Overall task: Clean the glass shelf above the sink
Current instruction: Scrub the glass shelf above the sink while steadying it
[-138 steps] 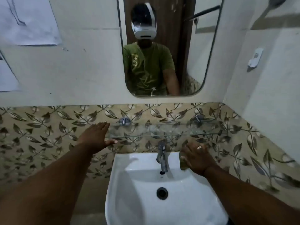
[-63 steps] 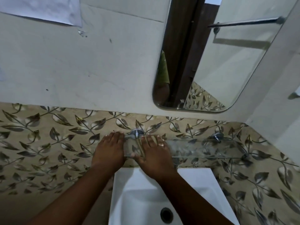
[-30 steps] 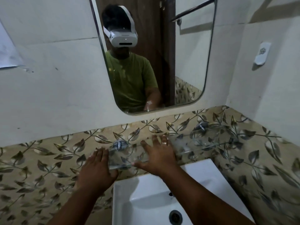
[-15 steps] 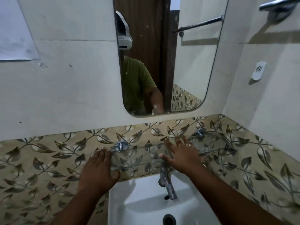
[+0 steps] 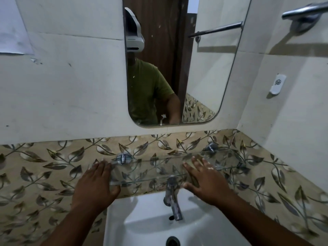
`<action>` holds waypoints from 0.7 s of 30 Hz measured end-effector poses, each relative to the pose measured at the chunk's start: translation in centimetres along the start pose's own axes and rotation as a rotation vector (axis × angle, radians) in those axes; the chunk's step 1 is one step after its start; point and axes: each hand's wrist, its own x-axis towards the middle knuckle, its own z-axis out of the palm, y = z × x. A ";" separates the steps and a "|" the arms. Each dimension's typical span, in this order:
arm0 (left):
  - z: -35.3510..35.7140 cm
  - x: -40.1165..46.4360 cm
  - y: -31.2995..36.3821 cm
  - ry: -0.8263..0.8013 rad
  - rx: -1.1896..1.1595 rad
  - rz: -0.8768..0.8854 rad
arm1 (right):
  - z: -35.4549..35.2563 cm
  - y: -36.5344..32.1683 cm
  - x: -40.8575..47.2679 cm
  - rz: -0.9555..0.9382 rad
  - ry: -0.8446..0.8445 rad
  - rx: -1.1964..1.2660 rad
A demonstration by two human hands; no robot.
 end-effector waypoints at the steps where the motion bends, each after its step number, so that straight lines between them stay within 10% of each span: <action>1: 0.0 0.0 0.0 0.000 0.003 0.000 | 0.0 0.4 0.5 0.022 0.010 -0.012; 21: 0.0 -0.2 0.5 0.023 0.016 -0.025 | 1.2 0.5 -0.2 -0.031 0.065 -0.055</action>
